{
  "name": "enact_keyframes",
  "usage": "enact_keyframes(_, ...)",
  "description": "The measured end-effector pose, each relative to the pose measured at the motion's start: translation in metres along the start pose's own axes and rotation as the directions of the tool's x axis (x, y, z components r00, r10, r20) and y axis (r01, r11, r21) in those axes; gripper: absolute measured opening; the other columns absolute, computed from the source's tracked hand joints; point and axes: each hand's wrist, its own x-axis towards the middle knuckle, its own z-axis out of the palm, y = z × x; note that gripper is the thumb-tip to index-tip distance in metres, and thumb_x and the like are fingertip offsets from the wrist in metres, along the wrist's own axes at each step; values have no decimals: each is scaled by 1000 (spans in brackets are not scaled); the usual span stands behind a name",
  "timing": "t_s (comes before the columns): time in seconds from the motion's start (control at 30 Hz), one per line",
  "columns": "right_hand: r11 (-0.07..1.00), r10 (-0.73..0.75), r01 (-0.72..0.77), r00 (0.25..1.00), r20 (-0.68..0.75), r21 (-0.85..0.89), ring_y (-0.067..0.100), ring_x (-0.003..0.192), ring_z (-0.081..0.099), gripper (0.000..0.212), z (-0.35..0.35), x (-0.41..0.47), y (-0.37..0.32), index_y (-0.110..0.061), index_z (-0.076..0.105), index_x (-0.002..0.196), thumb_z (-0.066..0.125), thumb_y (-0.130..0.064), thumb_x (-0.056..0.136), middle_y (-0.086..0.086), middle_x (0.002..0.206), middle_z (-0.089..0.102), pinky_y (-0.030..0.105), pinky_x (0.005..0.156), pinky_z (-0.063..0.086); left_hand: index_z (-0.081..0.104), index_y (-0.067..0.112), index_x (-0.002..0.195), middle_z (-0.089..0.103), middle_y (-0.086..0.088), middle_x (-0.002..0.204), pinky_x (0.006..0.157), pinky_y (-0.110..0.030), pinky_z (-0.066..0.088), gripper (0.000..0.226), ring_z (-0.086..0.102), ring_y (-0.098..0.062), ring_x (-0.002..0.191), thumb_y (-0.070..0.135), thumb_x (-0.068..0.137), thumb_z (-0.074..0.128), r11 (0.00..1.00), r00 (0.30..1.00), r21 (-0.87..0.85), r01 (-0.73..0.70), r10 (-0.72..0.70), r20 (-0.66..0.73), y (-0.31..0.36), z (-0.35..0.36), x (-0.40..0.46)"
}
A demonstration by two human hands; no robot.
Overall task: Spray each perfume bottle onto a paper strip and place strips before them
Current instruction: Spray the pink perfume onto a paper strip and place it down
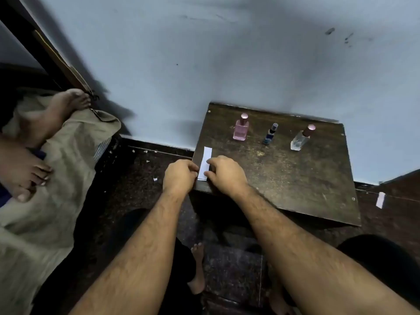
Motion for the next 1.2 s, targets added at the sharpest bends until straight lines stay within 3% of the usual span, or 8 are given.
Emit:
enact_keyframes(0.23,994,-4,7,999,32,-105,25,104,59,31,4,5,1,-23,66,116,60,-40,91,1,112,59,38,84,49,74,32,88,74,5,95,85,-37,56,16,67,-17,92,18,81,73,997,997,54,62,-64,50,2,0,3)
enact_keyframes(0.43,997,15,-15,1000,-8,-71,26,106,60,25,4,10,3,-27,71,111,61,-35,89,0,112,64,35,81,49,72,31,92,72,1,102,85,-33,53,16,65,-21,100,22,80,77,991,994,89,103,-107,37,10,-2,0)
enact_keyframes(0.6,997,71,-70,997,-26,14,22,112,60,25,5,16,6,-30,72,112,61,-32,90,-5,119,67,32,86,48,73,31,96,72,3,106,76,-28,44,13,64,-21,104,25,85,71,985,994,136,109,-110,1,15,-3,-3)
enact_keyframes(0.87,918,223,-199,974,-31,343,12,93,66,15,13,25,12,-27,76,95,70,-29,81,-10,97,75,29,85,53,72,28,100,71,-2,103,69,-29,41,15,64,-24,100,21,91,62,963,997,263,58,-41,-71,24,1,-6)
enact_keyframes(1.03,738,295,-231,955,5,633,12,60,58,21,11,25,12,-22,69,94,71,-9,77,0,72,68,32,68,54,66,29,105,69,-4,103,69,-31,39,26,61,-27,97,14,89,52,970,998,241,23,-10,-55,25,5,-8)
enact_keyframes(1.13,549,301,-217,952,52,807,8,48,50,25,3,21,9,-14,65,101,61,2,82,5,80,65,22,45,40,66,29,111,68,-3,107,71,-32,41,33,61,-27,99,11,90,48,971,1000,238,-17,23,-22,27,6,-10)
enact_keyframes(1.2,435,308,-236,946,103,869,8,47,50,26,-4,20,7,-15,67,95,54,5,85,3,80,64,20,38,35,66,30,117,67,-4,112,77,-35,46,36,61,-29,104,15,93,45,969,999,245,-36,33,15,28,6,-10)
